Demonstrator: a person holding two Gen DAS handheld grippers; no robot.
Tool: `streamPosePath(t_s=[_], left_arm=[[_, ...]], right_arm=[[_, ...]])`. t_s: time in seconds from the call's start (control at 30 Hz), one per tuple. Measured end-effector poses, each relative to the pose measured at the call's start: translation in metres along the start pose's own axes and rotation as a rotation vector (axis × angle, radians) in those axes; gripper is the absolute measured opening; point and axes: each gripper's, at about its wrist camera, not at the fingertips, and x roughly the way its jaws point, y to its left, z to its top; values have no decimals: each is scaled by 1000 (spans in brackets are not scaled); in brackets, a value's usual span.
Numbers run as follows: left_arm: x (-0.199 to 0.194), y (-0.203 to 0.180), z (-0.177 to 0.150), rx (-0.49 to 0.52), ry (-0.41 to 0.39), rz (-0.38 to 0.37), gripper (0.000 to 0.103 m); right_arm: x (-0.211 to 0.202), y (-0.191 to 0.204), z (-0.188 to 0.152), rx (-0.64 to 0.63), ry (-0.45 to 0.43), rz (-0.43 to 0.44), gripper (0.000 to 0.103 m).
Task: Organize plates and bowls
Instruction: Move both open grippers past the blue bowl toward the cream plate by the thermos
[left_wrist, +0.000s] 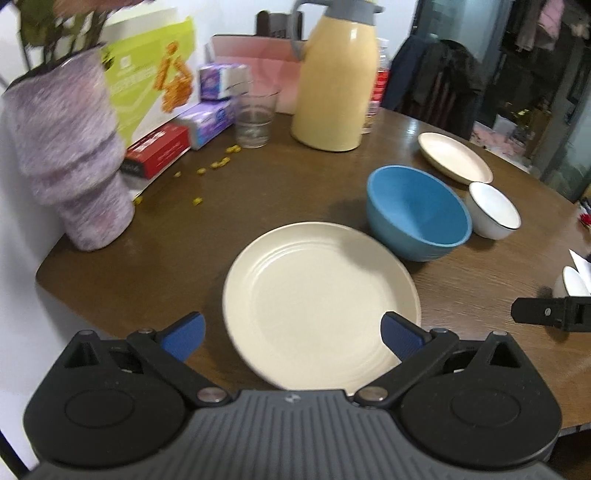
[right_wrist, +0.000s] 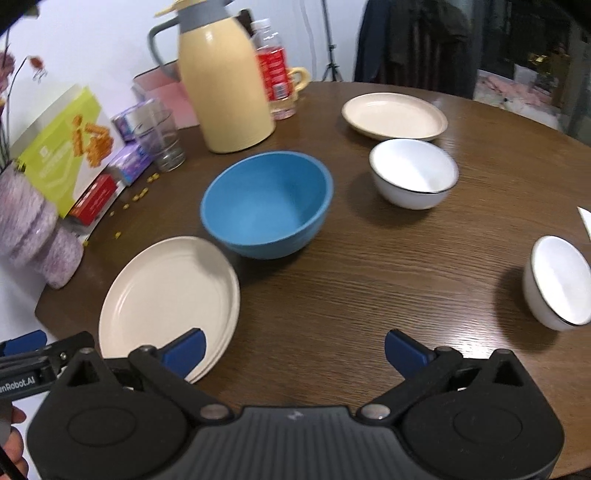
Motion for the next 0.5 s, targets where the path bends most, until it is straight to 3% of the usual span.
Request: streamPosePath(t_s=[0.23,0.5], left_arm=[[2,-28,10,38,-13,-61,103],[14,-63,46,18,-28,-114,103]], right_arm=[[-14,-31,1,58,-6,-63,103],[-17,-63,30,56,-14,-88,103]])
